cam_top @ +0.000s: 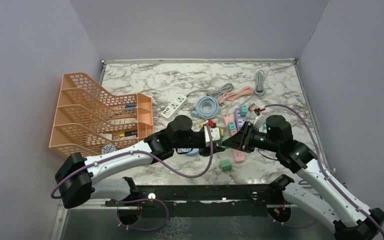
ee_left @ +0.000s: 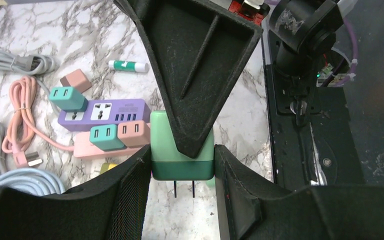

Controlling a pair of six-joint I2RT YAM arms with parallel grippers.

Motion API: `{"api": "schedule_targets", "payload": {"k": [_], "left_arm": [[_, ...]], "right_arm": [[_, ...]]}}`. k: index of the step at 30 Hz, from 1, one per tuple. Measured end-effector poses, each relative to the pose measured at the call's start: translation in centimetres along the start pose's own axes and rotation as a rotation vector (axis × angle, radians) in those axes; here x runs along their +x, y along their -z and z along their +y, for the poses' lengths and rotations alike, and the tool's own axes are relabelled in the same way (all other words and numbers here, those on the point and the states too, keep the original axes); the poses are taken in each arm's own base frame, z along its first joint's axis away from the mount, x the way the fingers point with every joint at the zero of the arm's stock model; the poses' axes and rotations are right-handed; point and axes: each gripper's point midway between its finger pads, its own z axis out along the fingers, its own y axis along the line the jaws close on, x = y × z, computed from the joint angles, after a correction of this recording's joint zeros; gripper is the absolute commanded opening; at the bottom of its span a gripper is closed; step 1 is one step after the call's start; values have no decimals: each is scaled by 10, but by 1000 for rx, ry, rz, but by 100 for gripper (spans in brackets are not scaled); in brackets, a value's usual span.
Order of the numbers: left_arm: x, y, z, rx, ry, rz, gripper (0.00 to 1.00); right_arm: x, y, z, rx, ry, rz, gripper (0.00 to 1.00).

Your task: Insert the plug

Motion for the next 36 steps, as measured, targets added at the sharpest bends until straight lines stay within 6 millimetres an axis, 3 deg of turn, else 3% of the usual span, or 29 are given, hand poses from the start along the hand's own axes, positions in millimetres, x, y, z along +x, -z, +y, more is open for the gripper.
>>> {"api": "schedule_targets", "payload": {"k": [2, 3, 9, 17, 25, 30, 36], "left_arm": [[3, 1, 3, -18, 13, 12, 77], [4, 1, 4, -27, 20, 18, 84], [14, 11, 22, -197, 173, 48, 99], [80, 55, 45, -617, 580, 142, 99], [119, 103, 38, -876, 874, 156, 99], [125, 124, 32, -908, 896, 101, 99], [106, 134, 34, -890, 846, 30, 97]], "right_arm": [[-1, -3, -1, 7, -4, 3, 6], [-2, -5, -3, 11, 2, 2, 4], [-11, -16, -37, 149, 98, -26, 1], [-18, -22, -84, 328, 324, 2, 1], [-32, -23, -112, 478, 388, -8, 1], [-38, -21, -125, 558, 361, -32, 1], [-45, -18, -131, 604, 347, -75, 1]]}}
